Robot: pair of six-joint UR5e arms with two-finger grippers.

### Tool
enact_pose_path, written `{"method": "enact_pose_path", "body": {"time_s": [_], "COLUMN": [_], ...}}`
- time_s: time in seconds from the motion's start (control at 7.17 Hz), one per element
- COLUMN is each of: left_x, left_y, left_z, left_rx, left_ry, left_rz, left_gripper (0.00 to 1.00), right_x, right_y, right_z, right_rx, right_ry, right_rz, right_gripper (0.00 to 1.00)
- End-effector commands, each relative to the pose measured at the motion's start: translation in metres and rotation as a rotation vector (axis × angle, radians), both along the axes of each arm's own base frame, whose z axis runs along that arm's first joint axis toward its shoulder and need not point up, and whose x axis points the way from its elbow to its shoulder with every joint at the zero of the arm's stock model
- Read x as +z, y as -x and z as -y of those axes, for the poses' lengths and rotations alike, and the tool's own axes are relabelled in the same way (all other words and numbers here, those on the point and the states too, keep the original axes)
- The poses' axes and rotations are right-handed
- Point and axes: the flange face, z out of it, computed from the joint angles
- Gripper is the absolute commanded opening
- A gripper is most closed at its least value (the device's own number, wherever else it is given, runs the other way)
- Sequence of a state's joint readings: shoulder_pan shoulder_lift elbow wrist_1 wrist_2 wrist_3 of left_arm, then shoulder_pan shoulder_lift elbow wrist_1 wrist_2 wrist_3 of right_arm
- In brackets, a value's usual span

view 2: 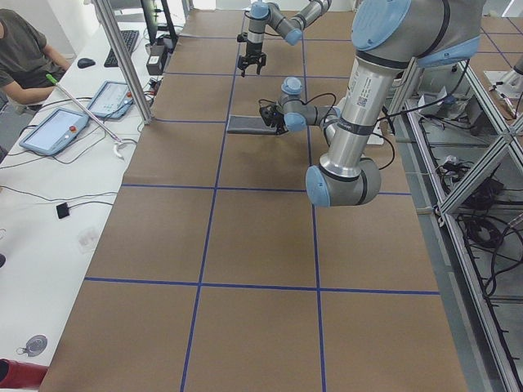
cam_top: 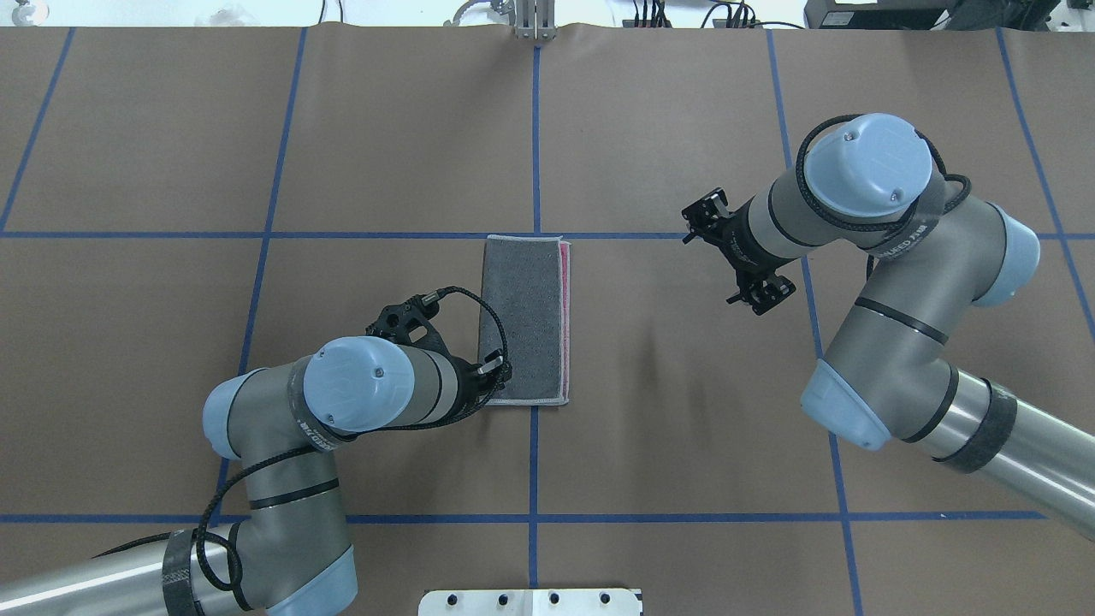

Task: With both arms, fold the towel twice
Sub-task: 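Close the left gripper on the grey strip's near end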

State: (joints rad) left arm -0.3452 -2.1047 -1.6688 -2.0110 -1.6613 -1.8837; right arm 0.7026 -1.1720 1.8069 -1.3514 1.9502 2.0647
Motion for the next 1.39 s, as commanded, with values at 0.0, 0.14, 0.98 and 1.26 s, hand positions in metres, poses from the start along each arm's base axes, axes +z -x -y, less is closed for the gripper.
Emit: {"method": "enact_pose_path", "body": {"time_s": [0.0,0.14,0.98,1.26], "left_x": [0.0000,0.0007,0.0012,0.0018], "left_y": [0.0000,-0.0004,0.0001,0.0008], "left_z": [-0.0001,0.0001,-0.0002,-0.0016], "left_rx": [0.000,0.000,0.001,0.011], "left_ry": [0.000,0.001,0.002,0.007], "left_rz": [0.000,0.001,0.003,0.001], "left_gripper": [0.49,0.46,0.12,0.00], "right_x": [0.0007,0.0007,0.0007,0.0040], "right_y": [0.0002,0.0002,0.0009,0.0010], "right_z": [0.0004,0.0004,-0.0002,0.0002], "right_rx": [0.002,0.002,0.000,0.001], "right_ry": [0.000,0.001,0.000,0.001], "right_rz": [-0.002,-0.002,-0.002,-0.008], "right_gripper": [1.00,1.00,1.00,1.00]}}
